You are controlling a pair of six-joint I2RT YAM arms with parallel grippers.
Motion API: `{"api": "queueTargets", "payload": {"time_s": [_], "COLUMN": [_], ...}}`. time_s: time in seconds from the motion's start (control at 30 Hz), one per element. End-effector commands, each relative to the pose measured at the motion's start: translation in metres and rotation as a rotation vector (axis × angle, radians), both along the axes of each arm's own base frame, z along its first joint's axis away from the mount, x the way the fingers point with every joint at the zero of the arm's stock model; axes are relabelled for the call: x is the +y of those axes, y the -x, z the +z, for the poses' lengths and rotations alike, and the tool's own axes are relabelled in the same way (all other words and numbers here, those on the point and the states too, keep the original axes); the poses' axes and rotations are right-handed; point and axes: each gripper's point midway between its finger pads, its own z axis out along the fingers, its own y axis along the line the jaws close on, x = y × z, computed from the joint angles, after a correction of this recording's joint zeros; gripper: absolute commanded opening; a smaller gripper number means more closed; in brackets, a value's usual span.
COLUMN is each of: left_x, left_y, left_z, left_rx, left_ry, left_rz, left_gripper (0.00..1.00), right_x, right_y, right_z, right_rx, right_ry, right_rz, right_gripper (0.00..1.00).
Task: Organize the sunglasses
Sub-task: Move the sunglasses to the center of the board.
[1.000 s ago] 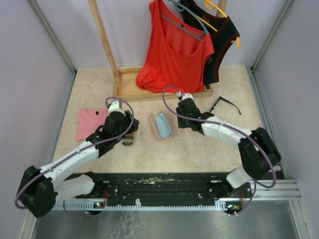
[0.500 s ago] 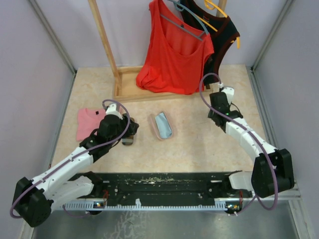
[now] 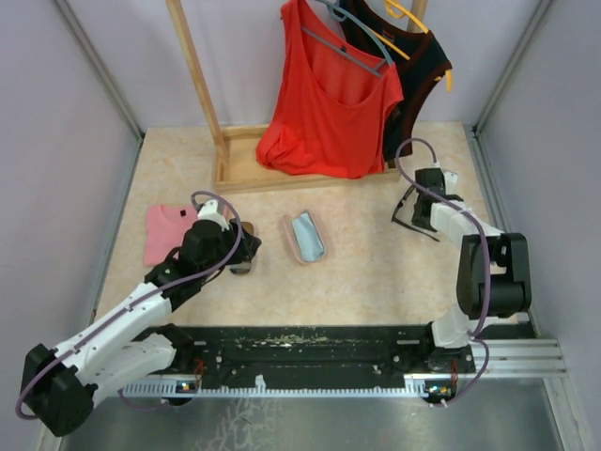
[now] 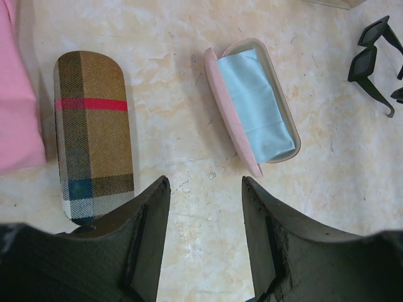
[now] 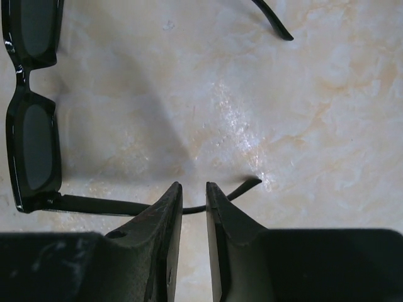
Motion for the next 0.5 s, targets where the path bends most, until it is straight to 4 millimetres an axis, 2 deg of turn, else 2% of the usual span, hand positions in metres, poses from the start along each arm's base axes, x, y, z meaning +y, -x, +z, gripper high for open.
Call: {"api": "queueTargets", "payload": {"time_s": [0.0, 0.13, 0.37, 0.47], "left_x": [0.005, 0.003, -0.010, -0.016], "left_y": [0.004, 0.006, 0.008, 0.008], "left_z": [0.002, 0.011, 0.056, 0.075], "left_rx": [-0.006, -0.012, -0.021, -0.025], "left_ry": [-0.011, 0.011, 0.106, 0.145], "left_rz": [-0.008, -0.014, -0.046, -0.055], "left_gripper": [0.56, 0.56, 0.60, 0.69], "right_x": [-0.002, -0.003, 0.014, 0.027], "right_y": [-0.029, -0.025, -0.004, 0.009], "right_z": [0.012, 0.000, -0.018, -0.023], "right_rx": [-0.065, -0.035, 0.008, 0.016], "right_ry": [-0.047, -0.072, -0.167, -0.230], "right_rz": [0.018, 0.015, 0.031, 0.037], "right_gripper": [0.21, 0.18, 0.13, 0.11]}}
